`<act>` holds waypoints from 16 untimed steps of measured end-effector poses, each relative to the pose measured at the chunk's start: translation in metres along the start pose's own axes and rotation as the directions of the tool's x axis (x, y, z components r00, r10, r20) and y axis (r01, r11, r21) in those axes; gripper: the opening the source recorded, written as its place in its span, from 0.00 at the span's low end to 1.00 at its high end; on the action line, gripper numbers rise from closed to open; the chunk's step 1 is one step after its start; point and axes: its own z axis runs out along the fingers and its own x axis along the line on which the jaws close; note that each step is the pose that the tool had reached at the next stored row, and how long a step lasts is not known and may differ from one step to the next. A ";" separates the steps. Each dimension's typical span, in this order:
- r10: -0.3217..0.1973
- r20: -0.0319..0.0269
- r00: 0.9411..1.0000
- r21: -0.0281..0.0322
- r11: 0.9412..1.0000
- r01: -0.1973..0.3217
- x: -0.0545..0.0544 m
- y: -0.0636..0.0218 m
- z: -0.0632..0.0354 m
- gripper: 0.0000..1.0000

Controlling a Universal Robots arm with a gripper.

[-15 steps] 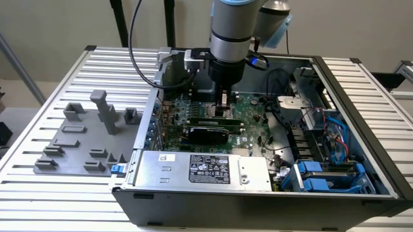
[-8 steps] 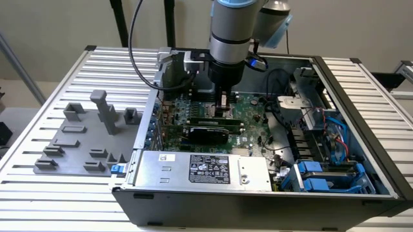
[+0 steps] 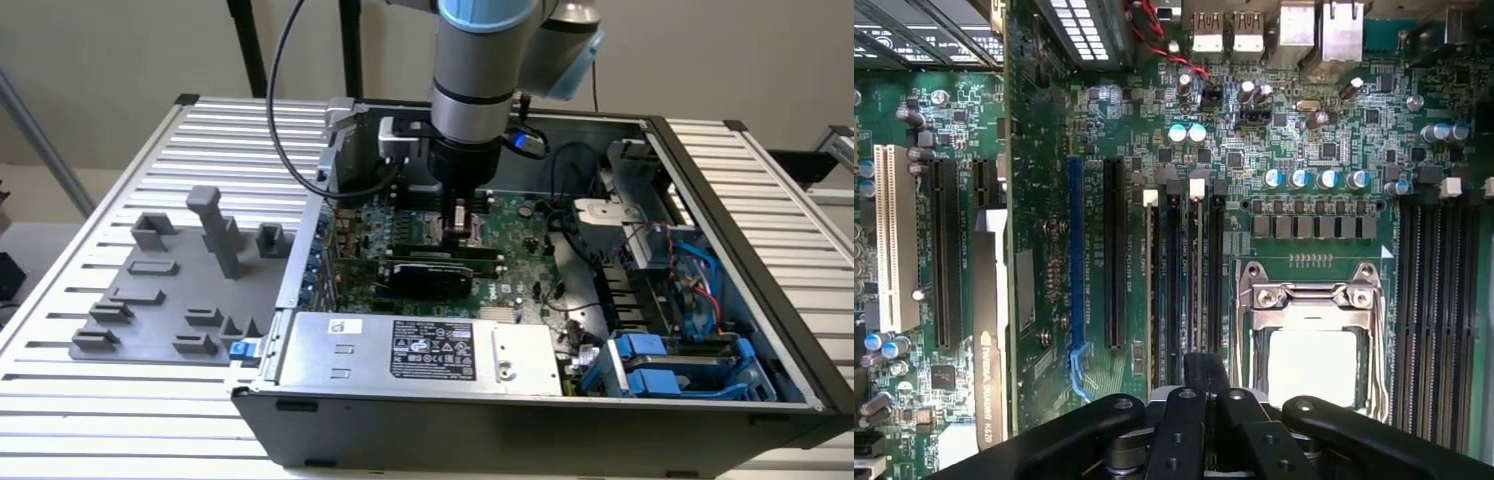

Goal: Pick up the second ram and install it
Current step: 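Press down the second ram until it locks into place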

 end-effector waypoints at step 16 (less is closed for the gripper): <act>0.000 0.002 1.000 -0.006 1.000 0.000 0.000 0.0000 -0.0155 0.00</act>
